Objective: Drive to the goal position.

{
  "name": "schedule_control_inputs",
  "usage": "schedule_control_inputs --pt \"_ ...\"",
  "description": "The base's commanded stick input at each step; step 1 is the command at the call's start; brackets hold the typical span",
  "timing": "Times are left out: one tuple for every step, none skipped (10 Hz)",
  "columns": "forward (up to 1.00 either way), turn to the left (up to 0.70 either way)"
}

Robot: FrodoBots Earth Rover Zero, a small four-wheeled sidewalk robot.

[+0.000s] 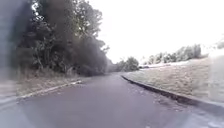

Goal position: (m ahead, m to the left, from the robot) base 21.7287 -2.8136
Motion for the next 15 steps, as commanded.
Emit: schedule_control_inputs --pt "1.00 0.00" --pt "1.00 0.00" --pt "1.00 0.00" --pt "1.00 0.00" --pt "1.00 0.00" --pt "1.00 0.00" --pt "1.00 0.25" --pt "1.00 0.40" --pt "1.00 0.40" --pt "1.00 0.40" --pt "1.00 0.40" --pt "1.00 0.40" --pt "1.00 0.40" --pt "1.00 0.40" --pt "1.00 0.27"
